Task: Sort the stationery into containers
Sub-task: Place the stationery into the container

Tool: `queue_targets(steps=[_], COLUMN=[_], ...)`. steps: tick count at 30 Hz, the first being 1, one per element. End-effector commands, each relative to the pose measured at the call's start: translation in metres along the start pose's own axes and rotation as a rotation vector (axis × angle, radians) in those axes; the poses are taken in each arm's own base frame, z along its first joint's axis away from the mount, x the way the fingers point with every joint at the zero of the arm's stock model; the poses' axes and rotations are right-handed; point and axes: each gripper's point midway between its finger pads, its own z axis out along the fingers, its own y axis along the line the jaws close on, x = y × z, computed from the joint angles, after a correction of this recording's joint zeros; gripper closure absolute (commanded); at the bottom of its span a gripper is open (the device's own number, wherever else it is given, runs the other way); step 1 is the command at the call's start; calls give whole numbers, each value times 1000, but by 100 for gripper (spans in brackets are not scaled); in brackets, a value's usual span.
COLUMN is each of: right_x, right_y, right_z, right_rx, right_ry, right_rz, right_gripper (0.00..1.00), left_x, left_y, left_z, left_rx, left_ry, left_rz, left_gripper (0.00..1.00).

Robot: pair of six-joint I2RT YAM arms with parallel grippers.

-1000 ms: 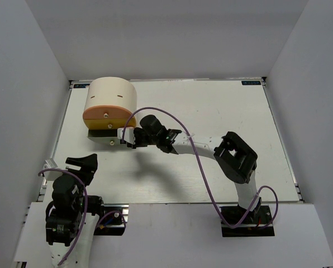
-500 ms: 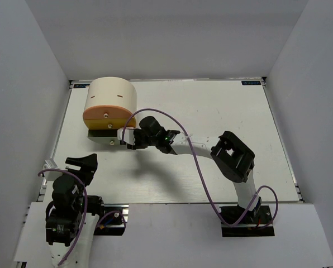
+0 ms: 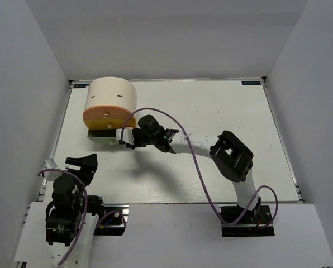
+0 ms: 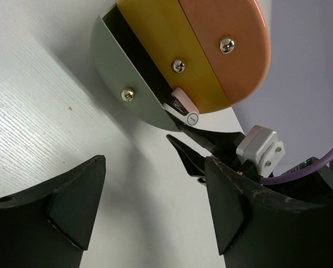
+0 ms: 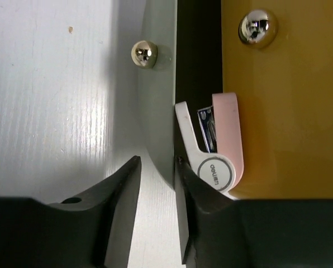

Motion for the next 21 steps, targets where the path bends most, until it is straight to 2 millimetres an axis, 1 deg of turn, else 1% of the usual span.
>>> queue_targets(steps=[1, 6, 7, 9, 12, 13, 14, 15, 16, 17, 18, 19, 21], right_x=[-16, -18, -15, -17, -18, -14, -20, -17, -17, -21, -26, -29, -42], right_y=[-1, 7, 8, 9, 10, 11, 4, 6, 5, -1, -4, -6, -17], right_z=[2, 0, -1, -3, -5, -6, -8, -8, -11, -13, -16, -17, -26], right_rx=[-46, -88, -97, -108, -103, -99, -71, -66, -55, -30, -15, -6, 27], right_ry=[-55, -58, -55, -58, -59, -53, -70, -65, -68, -82, -97, -106, -137], right_rz=[-15, -22, -19, -21, -24, -16, -21, -16, -12, -20, -18, -14, -9], right_gripper=[65, 78, 78, 81, 81, 78, 70, 51, 45, 41, 40, 40, 40], left_x=[0, 0, 0, -1, -1, -1, -1, -1, -1, -1, -1, -1, 5], left_y=[5, 5, 5, 4, 4, 4, 4, 4, 4, 4, 4, 4, 4], left_z=[1, 1, 1, 0, 0, 0, 0, 0, 0, 0, 0, 0, 4], left_rx=[-19, -19, -19, -12, -12, -12, -12, -12, -12, -12, -12, -12, -15], left_ry=[-9, -9, -9, -13, -13, -13, -13, -13, -13, -13, -13, -13, 16], left_rz=[0, 0, 0, -11, -11, -11, -11, -11, -11, -11, -11, -11, 4], left_gripper=[19, 19, 19, 19, 19, 19, 19, 19, 19, 19, 19, 20, 20])
